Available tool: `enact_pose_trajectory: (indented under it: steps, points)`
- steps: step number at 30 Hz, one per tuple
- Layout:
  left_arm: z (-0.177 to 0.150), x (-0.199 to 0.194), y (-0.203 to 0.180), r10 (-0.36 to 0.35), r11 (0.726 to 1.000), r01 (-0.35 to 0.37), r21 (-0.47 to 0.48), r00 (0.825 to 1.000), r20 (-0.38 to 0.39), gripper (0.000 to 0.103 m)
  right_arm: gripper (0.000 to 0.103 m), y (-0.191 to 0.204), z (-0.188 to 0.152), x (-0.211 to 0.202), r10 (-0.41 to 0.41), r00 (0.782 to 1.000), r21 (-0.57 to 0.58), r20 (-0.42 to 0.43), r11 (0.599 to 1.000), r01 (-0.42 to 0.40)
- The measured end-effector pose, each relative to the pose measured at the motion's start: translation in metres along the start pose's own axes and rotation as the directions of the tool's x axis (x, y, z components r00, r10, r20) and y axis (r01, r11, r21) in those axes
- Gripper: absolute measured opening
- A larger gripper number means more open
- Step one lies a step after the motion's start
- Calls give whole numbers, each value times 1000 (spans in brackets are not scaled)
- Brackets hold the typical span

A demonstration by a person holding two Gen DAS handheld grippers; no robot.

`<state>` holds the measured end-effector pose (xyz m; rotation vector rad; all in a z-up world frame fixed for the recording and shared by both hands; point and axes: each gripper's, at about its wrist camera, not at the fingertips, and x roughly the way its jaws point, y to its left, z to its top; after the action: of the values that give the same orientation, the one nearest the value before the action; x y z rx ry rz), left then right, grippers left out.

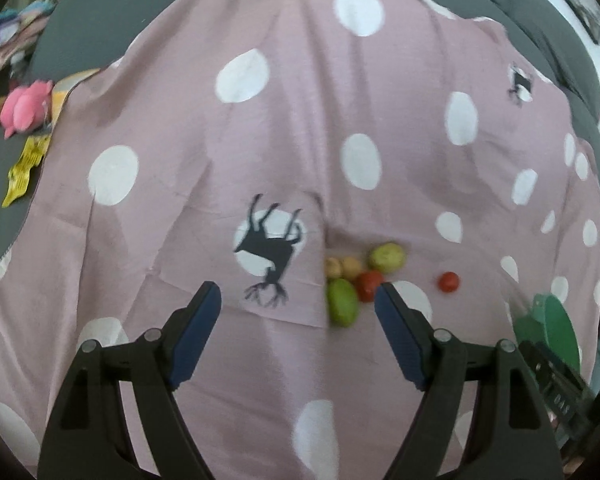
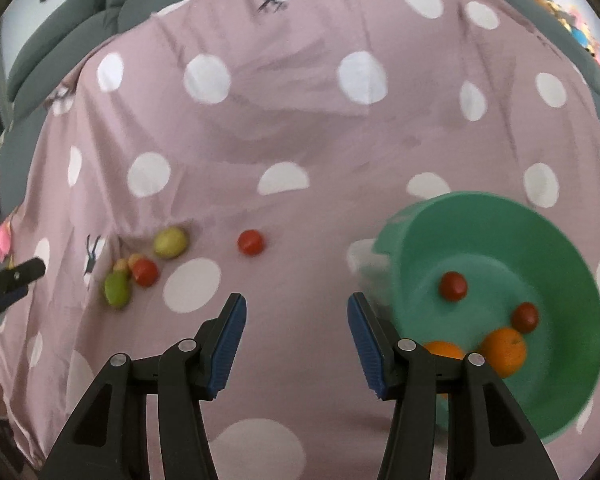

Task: Organize fruits
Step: 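Move the right tool back and grasp the green lime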

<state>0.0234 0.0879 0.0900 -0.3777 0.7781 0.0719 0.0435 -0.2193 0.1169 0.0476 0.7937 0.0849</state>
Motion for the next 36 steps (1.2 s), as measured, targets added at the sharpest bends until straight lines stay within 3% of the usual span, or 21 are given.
enact_pose_trajectory:
  steps: [5, 9, 13, 17, 21, 24, 28, 32, 34, 36]
  points:
    - [4, 9, 10, -6, 999, 5, -41, 1000, -23, 76, 53, 17, -5, 8, 58, 998, -29, -33, 998, -59]
    - [7, 8, 15, -20, 998, 20, -62, 1000, -12, 60, 53, 38, -3, 16, 211, 971, -19, -112, 977, -214]
    - [9, 15, 6, -99, 993, 96, -61, 994, -50, 44, 53, 60, 16, 34, 278, 943, 21, -184, 960, -278]
    - [8, 28, -18, -166, 986, 167, -5, 978, -124, 33, 53, 74, 45, 61, 283, 939, 91, -198, 959, -269]
    - [6, 43, -28, -175, 983, 182, 17, 964, -202, 31, 53, 82, 66, 102, 355, 901, 196, -250, 930, -312]
    - [4, 48, -30, -187, 981, 195, 13, 957, -224, 31, 53, 87, 72, 125, 334, 906, 227, -260, 933, -278]
    - [4, 55, -28, -204, 978, 208, -13, 945, -256, 31, 49, 93, 71, 149, 348, 892, 263, -288, 924, -276]
    - [5, 62, -31, -188, 981, 193, -11, 943, -274, 31, 48, 97, 70, 161, 285, 912, 233, -294, 947, -221]
    - [4, 64, -31, -191, 981, 195, -15, 941, -281, 31, 39, 99, 66, 169, 291, 903, 236, -317, 946, -222]
    - [4, 67, -31, -192, 981, 194, -22, 938, -288, 31, 38, 99, 64, 168, 293, 908, 233, -300, 945, -228]
